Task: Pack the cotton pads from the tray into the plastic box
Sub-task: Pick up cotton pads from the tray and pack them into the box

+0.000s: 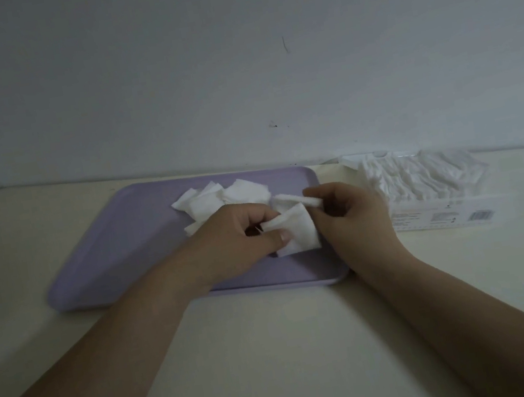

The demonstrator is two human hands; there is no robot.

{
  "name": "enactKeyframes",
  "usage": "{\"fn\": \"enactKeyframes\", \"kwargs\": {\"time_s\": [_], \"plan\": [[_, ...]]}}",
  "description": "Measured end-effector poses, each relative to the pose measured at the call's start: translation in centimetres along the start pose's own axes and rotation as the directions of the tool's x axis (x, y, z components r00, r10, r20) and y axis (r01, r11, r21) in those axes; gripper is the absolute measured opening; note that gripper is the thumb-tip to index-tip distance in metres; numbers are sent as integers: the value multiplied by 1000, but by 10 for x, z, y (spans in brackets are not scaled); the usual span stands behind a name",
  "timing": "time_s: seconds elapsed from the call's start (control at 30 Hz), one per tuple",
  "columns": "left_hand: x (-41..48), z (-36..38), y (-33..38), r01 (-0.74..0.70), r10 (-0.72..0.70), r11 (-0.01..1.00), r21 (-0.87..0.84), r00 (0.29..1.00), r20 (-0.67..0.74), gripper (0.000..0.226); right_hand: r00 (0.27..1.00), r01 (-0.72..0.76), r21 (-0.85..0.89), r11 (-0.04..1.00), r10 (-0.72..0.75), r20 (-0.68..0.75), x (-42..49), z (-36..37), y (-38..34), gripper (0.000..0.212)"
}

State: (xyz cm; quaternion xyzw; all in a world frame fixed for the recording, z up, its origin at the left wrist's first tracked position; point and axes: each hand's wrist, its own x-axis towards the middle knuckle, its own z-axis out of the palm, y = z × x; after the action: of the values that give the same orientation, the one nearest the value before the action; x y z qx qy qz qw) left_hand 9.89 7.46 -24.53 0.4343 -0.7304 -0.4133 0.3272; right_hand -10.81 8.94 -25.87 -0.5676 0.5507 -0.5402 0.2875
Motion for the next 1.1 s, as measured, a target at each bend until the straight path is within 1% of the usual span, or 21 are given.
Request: {"fn": "enactKeyframes", "kwargs": {"time_s": [0.07,0.13,0.23,0.33,0.4,0.47,0.53,0.6,0.67,0.73,0.77,0.87,0.93,1.0,1.07,1.1], "plan": [[0,0,-2,-11,11,1000,-21,999,-33,12,998,-31,70,997,26,64,0,0,1,21],[-1,1,-4,-28,23,997,-65,997,-74,18,992,-37,116,993,23,123,0,1,1,23],[-1,0,-3,-16,5,997,-73,990,-143,19,986,-21,175,984,-9,165,-2,1,-2,25],[-2,2,-3,1,-9,998,-59,989,-145,21,976,-8,191,982,-34,215,-4,0,-6,28],[-2,3,-3,-6,-5,998,-68,988,-155,17,969,-41,222,974,-16,246,-4,-1,-7,31],[-2,3,-5,-5,-11,996,-92,986,-167,12,950,-109,299,948,11,312,-4,-3,-11,32],[0,3,-6,12,-29,996,-92,982,-185,14,923,-126,329,936,-10,384,-6,-5,-12,29],[1,3,-7,34,-51,996,-81,974,-220,20,924,-57,248,967,-43,381,-8,-4,-12,35],[2,4,-8,50,-72,994,-96,967,-245,28,943,53,138,989,-95,317,-9,-1,-11,34],[2,4,-8,25,-47,995,-97,972,-231,38,951,133,88,987,-153,270,-8,1,-9,36],[2,4,-9,2,-20,997,-79,976,-219,39,950,156,87,984,-174,259,-8,1,-9,36],[1,5,-8,-58,61,998,27,982,-178,22,952,188,60,980,-197,235,-9,1,-8,36],[0,5,-7,-52,58,998,35,981,-185,16,956,186,24,982,-186,226,-10,3,-9,38],[0,6,-6,-31,38,999,35,977,-209,12,953,194,10,981,-191,234,-13,5,-10,48],[1,6,-6,-23,40,997,76,973,-227,10,936,279,-70,958,-255,241,-16,6,-9,58],[1,6,-5,-20,43,995,99,973,-229,11,918,348,-142,927,-306,252,-17,6,-8,58]]}}
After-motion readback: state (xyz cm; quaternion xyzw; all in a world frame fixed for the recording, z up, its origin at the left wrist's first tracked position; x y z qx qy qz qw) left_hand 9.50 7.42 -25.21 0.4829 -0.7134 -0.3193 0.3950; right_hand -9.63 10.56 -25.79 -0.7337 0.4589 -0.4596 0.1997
